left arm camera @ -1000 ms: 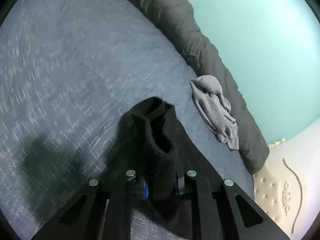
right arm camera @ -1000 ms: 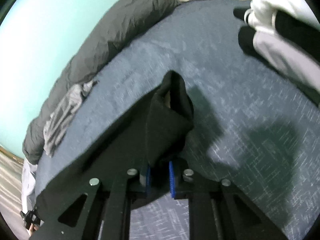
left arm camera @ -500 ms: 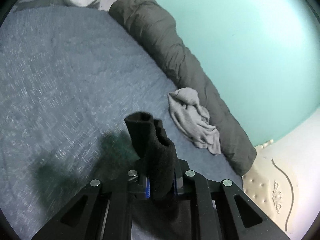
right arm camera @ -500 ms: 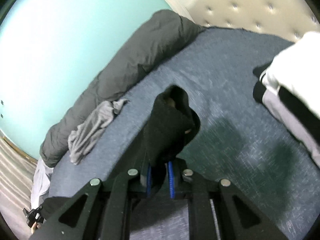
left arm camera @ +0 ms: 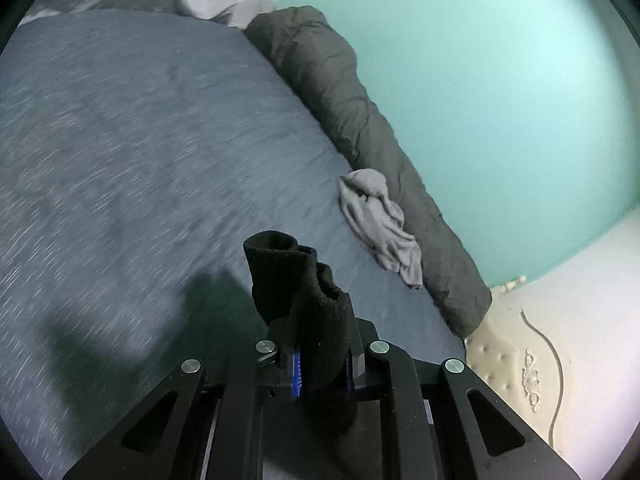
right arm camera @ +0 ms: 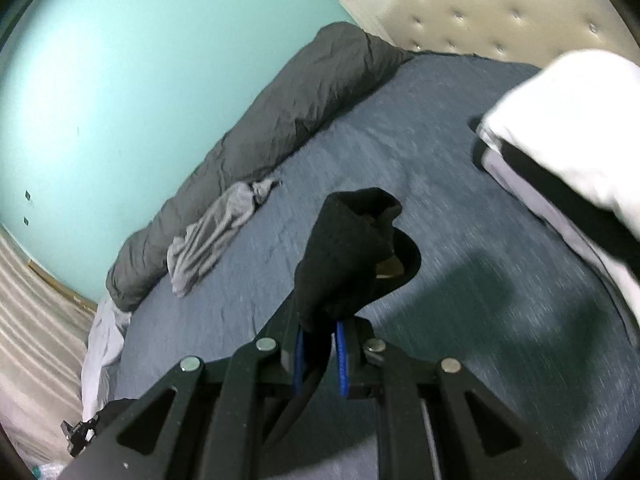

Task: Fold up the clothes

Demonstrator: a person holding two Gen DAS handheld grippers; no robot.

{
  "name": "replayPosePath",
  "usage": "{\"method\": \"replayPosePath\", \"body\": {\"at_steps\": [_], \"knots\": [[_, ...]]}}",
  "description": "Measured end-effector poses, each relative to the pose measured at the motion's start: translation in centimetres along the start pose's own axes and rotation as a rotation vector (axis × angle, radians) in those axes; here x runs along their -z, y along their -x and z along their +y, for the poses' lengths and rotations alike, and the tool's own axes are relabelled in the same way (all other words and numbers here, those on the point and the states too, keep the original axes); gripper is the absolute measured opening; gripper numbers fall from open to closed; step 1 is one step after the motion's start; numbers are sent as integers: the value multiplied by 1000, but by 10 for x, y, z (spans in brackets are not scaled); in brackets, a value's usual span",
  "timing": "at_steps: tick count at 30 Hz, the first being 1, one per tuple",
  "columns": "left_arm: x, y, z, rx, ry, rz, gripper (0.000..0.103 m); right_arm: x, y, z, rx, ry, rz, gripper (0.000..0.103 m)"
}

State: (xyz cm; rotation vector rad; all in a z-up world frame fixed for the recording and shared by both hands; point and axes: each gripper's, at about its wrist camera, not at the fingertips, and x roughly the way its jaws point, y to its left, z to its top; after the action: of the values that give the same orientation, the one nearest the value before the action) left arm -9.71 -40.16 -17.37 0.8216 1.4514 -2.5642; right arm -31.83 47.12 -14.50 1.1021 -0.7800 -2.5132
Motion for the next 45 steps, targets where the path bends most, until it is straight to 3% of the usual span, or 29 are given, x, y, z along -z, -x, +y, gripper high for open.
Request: {"method": "replayPosePath", "body": {"at_steps": [10,16,21,23,32,37,42,45], "knots": [[61,41,75,-98,74,72,15,76,11,-60,77,-18,103,12],[76,44,107,-168,118,111,15,95,1,-89,120,-48,162,14],[83,45,118,-225,140,151,18,105,-4,-95,220,35,197,23],[82,51,118,-238,131,143,19,106,1,-100,243,33,184,31],[74,83,91,-273,42,89,19,102,39,-122,326,43,115,31],[78,83,57,-244,-53,104,19,99,47,-114,265,60,101,31],[96,58,20,-188,-128,145,19,106,30,-106,214,69,129,31],[113,34,3,-166,-175,178,19,113,17,-112,267,72,167,31]]}}
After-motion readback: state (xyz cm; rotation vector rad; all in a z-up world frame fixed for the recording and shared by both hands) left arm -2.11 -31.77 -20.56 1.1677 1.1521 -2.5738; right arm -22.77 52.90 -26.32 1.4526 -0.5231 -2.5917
